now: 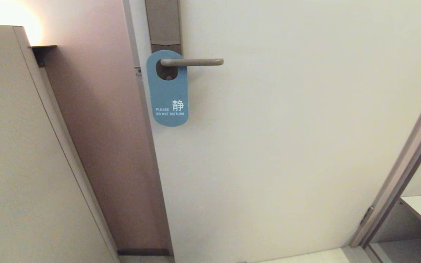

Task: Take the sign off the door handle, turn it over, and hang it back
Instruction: Take down the sign

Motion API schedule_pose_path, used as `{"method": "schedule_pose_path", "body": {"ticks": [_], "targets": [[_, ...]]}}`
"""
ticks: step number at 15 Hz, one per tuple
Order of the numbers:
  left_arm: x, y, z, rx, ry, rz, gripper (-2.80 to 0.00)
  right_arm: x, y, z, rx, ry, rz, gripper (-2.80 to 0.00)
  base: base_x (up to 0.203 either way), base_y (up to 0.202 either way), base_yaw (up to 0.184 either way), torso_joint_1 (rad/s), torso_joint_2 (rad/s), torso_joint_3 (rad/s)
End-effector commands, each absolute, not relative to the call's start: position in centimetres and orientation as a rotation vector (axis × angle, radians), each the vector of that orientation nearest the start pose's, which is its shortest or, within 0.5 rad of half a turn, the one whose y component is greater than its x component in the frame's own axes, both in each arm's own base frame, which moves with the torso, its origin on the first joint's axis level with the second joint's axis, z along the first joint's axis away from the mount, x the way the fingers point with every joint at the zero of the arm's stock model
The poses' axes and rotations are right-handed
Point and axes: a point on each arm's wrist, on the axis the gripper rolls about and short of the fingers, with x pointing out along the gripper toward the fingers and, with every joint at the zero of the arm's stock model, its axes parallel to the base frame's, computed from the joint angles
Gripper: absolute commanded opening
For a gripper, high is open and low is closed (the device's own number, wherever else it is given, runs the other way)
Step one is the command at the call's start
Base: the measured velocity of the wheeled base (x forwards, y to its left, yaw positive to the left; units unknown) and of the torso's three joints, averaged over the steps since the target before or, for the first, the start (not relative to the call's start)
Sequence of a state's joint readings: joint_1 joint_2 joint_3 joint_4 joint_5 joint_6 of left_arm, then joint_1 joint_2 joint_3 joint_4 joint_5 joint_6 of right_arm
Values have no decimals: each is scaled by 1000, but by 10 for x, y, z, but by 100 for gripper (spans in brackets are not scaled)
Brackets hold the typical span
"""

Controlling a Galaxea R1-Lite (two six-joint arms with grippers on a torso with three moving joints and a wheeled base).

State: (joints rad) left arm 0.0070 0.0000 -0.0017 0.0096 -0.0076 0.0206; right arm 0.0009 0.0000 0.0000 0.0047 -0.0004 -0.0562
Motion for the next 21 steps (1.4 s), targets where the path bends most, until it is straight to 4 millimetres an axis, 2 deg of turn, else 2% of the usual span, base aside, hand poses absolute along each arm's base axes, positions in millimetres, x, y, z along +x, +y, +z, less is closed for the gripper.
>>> {"method": "schedule_pose_path", "body": {"ticks": [1,21], "targets": [[-23,0,75,21,11,0,-280,-23,0,75,-58,5,2,-280,0,0,0,0,0,0],[-23,0,75,38,10,-5,-280,-23,0,75,-57,5,1,-280,0,0,0,0,0,0]]}}
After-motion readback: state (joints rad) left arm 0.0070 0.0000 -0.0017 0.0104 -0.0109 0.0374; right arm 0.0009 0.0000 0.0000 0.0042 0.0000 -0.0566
